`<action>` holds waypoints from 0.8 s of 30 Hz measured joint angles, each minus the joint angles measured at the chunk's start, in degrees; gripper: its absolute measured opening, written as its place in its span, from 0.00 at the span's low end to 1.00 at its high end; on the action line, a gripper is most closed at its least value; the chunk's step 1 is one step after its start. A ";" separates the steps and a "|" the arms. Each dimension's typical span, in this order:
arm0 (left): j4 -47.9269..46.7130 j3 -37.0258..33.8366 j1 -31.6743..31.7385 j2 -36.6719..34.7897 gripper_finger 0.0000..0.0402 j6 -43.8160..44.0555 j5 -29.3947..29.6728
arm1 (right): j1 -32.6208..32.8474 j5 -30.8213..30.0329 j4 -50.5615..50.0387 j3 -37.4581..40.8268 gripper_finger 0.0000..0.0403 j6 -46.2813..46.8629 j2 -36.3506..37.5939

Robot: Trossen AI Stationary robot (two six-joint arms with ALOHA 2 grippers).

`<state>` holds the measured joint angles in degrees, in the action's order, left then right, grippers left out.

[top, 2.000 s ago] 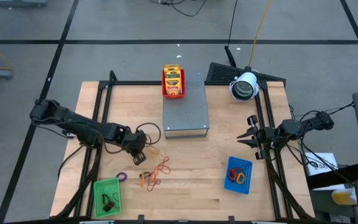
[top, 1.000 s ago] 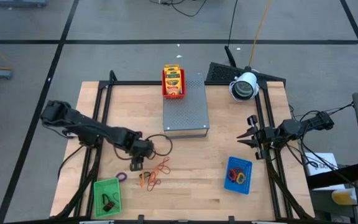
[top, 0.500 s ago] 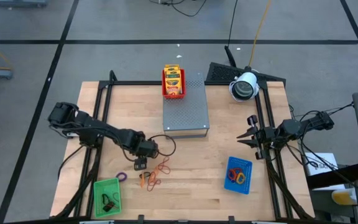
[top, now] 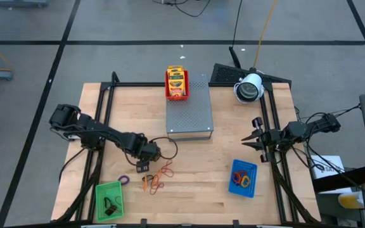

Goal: Pick & Place Office Desk Supplies
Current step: Put the yellow rubber band into the green bin

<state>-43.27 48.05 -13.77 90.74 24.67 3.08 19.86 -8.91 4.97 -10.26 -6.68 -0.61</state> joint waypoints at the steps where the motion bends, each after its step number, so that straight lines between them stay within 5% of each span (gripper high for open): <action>1: 0.00 0.00 -0.13 0.00 0.68 0.02 0.02 | 0.00 0.00 -0.01 0.00 0.11 0.00 -0.01; 24: 2.64 -1.90 -1.97 0.00 0.66 3.90 1.50 | 0.00 0.00 0.00 0.00 0.11 -0.01 0.00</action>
<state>-40.63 46.15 -15.74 90.74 28.57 4.58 19.86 -8.91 4.97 -10.26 -6.69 -0.61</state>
